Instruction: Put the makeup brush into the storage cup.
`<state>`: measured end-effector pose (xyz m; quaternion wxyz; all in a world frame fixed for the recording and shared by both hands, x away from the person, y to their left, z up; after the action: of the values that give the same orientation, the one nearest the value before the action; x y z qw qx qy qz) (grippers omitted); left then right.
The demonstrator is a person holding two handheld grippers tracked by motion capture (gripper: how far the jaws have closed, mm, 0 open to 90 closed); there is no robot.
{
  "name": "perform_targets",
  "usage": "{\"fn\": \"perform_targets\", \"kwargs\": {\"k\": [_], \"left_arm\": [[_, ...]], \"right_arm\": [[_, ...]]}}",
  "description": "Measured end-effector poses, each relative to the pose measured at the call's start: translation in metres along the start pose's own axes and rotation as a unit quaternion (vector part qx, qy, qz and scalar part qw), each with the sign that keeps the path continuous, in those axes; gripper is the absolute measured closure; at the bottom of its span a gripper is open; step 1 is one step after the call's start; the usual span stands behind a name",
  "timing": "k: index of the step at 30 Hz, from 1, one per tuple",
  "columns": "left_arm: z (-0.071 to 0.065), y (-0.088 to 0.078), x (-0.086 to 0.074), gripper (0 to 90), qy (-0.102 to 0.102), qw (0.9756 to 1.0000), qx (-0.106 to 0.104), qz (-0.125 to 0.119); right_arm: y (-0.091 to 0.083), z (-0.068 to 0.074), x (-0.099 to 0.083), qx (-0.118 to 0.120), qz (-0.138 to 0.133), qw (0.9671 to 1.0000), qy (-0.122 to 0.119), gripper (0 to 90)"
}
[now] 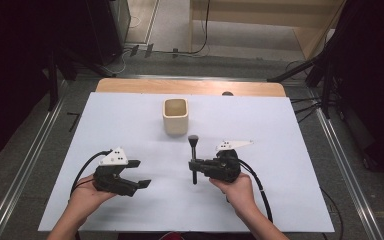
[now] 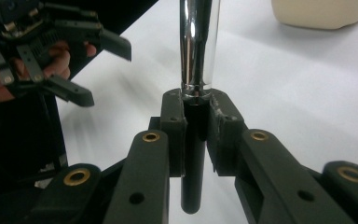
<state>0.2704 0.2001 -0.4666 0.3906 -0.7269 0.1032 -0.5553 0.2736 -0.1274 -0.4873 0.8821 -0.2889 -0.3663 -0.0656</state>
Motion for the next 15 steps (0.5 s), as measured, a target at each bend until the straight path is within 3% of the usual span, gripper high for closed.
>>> {"fn": "perform_targets", "kwargs": {"k": [7,15], "left_arm": [[0.001,-0.001,-0.004,23.4,-0.012,0.9999,0.004,0.003],[0.002,-0.004,-0.006,23.3,-0.012,0.9999,0.007,-0.001]], "right_arm": [[0.002,-0.002,0.008,-0.007,-0.005,1.0,0.003,79.9],[0.008,-0.002,0.016,-0.014,0.0,0.9999,-0.003,79.9]]}}
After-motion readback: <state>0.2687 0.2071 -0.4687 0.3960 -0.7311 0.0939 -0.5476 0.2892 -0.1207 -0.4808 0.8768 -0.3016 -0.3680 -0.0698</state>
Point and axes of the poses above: each handheld gripper's, and its own axes: y roughly forward along the jaws, x roughly out of its top, z roughly to its left, the point moved 1 cm from there along y, roughly forward along the jaws, and after that the axes turned 5 degrees about y, right-handed, at the moved point
